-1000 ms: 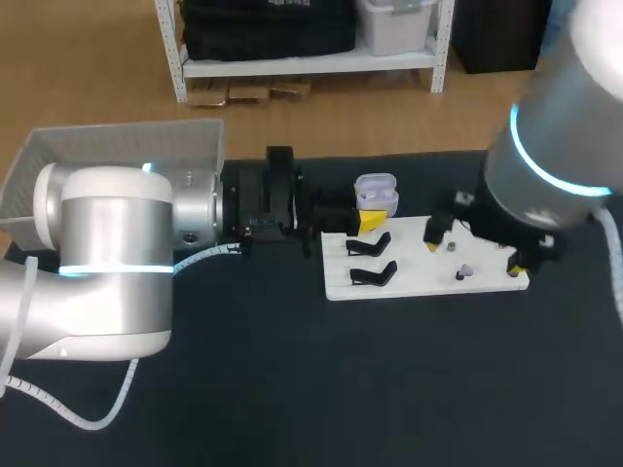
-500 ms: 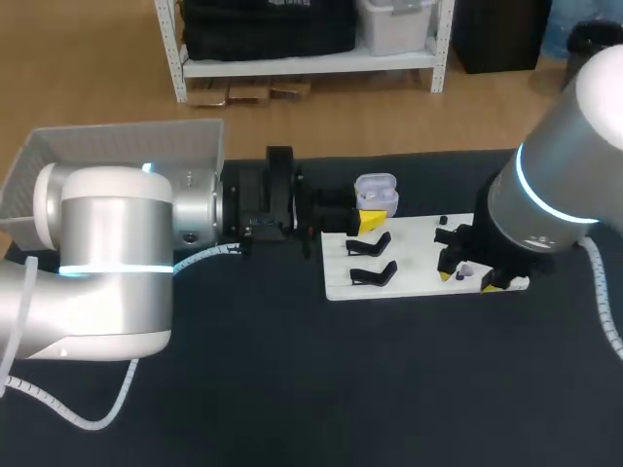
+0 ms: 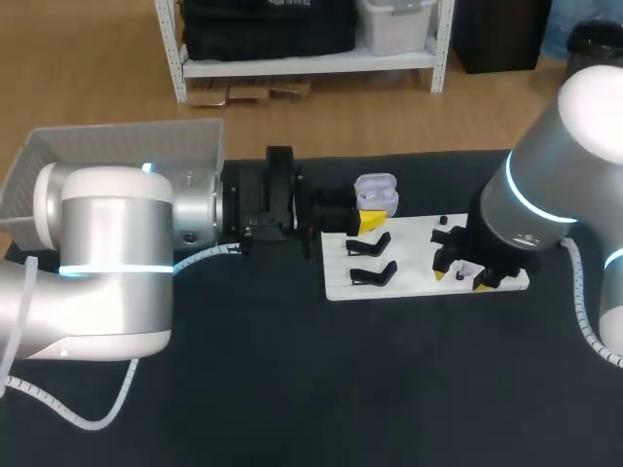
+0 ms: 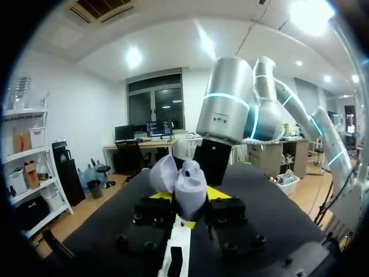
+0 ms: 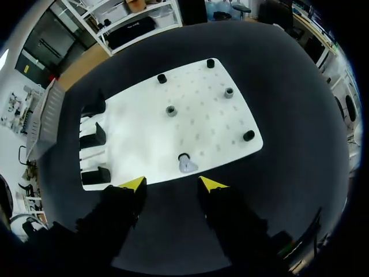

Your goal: Pick up each earbud case from the left stands, insert the matching earbuds, close the lid, and place the case in the box.

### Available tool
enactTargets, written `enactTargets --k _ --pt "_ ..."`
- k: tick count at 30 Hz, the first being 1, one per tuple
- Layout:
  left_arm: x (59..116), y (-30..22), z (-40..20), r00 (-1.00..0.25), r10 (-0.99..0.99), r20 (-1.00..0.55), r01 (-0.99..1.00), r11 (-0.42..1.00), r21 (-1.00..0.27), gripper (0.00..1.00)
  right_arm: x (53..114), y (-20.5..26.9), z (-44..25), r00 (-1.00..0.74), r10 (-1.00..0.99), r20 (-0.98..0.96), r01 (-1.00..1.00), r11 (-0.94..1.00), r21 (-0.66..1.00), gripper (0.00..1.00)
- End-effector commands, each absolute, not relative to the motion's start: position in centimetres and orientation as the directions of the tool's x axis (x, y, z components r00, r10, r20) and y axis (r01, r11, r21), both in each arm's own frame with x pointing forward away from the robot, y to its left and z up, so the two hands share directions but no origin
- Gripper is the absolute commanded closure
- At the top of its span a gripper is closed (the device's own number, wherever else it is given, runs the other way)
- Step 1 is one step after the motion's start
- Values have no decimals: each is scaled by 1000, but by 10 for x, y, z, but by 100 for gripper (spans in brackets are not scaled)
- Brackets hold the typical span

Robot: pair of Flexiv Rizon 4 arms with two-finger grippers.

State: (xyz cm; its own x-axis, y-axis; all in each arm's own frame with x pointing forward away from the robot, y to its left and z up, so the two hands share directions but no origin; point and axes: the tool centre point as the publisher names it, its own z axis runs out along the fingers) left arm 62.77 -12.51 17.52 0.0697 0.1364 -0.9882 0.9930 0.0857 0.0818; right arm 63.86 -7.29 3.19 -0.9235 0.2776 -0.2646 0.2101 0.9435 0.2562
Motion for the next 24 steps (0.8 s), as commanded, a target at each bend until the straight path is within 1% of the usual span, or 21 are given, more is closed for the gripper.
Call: enactTargets --k 1,5,11,15,24 --pt "626 -126 173 75 128 -989 991 97 88 100 646 -76 25 -924 275 -265 203 942 268 51" --pt "626 -126 173 75 128 -989 991 97 88 100 648 -77 24 -930 255 -265 182 946 269 53" --pt "626 -126 173 75 128 -989 991 97 88 100 644 -85 22 -932 250 -262 181 948 260 52" --pt "626 -126 173 75 128 -989 991 97 88 100 643 -89 21 -932 253 -259 185 948 260 50" --pt "626 -126 173 75 128 -989 991 97 88 100 647 -88 21 -936 239 -260 170 950 260 53"
